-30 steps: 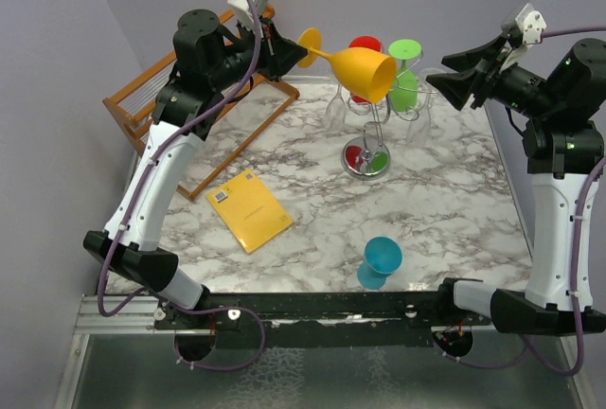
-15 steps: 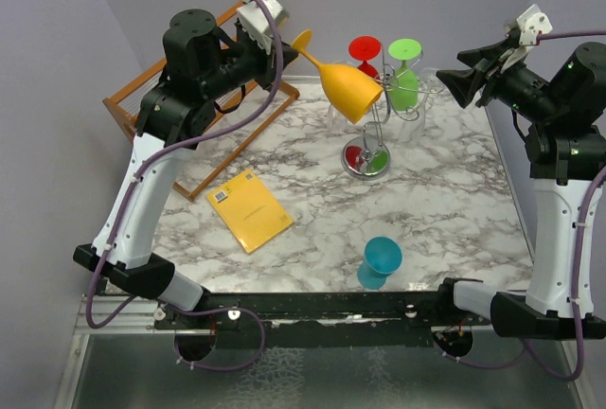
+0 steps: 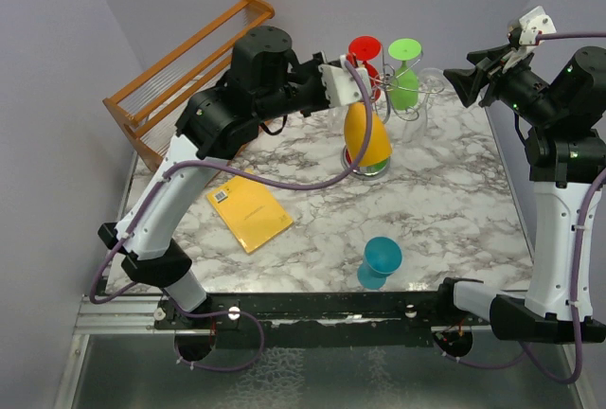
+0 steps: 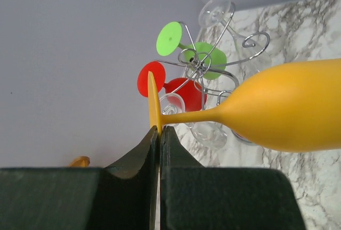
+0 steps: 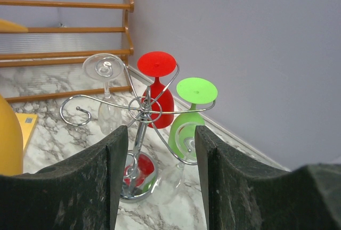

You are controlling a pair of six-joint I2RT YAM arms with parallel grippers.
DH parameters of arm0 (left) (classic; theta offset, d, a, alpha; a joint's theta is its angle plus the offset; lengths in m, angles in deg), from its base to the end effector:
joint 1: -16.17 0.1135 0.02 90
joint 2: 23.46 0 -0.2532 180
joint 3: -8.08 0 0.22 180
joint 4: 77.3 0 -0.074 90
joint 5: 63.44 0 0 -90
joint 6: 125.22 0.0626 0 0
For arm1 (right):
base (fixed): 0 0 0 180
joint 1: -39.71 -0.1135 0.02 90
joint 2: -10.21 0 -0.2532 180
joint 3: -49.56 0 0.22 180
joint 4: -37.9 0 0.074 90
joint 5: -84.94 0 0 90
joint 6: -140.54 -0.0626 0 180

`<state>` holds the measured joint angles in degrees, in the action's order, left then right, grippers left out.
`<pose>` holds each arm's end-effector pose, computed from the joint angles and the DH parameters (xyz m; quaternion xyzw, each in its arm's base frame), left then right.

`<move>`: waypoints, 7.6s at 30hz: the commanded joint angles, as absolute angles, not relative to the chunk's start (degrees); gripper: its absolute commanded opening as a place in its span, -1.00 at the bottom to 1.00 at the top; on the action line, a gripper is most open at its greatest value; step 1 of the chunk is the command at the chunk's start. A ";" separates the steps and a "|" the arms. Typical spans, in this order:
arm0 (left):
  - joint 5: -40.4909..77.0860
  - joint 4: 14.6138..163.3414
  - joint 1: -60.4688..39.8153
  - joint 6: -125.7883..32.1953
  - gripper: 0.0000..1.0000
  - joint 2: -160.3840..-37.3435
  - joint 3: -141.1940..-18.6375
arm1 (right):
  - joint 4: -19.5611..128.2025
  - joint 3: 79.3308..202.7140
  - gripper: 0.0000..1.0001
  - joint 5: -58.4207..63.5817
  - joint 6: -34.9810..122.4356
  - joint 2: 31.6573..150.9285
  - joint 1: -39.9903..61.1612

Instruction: Place the wine glass upside down on the wine glass rack

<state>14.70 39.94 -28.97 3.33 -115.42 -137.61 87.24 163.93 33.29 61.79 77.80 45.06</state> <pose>0.1971 -0.2163 0.5227 0.5546 0.5188 -0.1156 0.6402 0.1999 0.0203 0.5024 -0.2618 0.6700 0.1407 0.6802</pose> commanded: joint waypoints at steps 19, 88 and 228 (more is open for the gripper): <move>32.34 42.78 -40.94 25.00 -1.00 -128.29 -135.71 | 87.87 161.52 0.08 31.86 63.00 76.99 46.39; 51.46 53.24 -40.87 18.74 -1.00 -124.24 -125.29 | 87.83 158.12 0.92 28.38 64.24 75.60 48.50; 12.28 45.33 -17.51 -2.84 0.99 -101.10 -96.44 | 128.41 138.75 0.48 35.91 95.43 75.98 19.54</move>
